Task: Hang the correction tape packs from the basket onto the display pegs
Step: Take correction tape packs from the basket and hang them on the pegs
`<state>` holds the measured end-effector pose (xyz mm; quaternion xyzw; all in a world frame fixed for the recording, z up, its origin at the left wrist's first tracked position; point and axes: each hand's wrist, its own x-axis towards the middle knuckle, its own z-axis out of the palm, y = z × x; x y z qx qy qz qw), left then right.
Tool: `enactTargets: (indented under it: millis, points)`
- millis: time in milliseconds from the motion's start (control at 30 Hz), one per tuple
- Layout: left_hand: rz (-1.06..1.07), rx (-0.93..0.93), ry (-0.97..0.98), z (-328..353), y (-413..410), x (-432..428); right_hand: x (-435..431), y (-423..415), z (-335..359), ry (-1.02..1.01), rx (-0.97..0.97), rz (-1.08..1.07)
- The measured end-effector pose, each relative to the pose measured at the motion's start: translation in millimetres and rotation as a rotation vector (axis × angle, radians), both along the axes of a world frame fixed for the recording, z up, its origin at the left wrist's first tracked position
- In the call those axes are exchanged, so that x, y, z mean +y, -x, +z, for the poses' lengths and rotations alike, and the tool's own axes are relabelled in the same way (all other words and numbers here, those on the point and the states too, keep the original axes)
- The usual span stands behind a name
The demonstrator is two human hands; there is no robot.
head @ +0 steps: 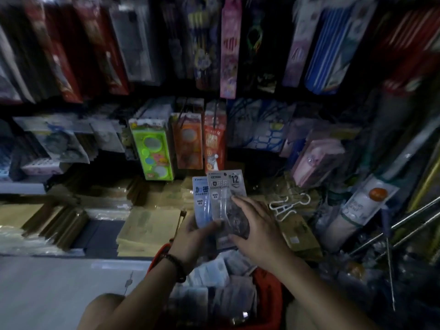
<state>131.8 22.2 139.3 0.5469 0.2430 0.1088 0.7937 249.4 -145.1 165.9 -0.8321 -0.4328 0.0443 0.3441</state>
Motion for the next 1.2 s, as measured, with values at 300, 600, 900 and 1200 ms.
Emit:
enactTargets:
  millis: [300,600,900,1200]
  points:
    - [0.004,-0.204,-0.262,154.2,-72.9,4.0,-27.9,-67.2,146.2,-0.106,-0.285,-0.117]
    - [-0.025,-0.399,-0.319,307.2,-138.5,10.7,-68.9,-143.9,282.8,-0.210,-0.565,-0.243]
    - [0.002,-0.554,-0.566,402.6,-197.2,-15.9,-111.5,-216.4,387.8,-0.274,-0.618,-0.427]
    - [-0.015,-0.565,-0.645,437.1,-239.7,-46.4,-134.8,-270.5,434.1,-0.244,-0.681,-0.531]
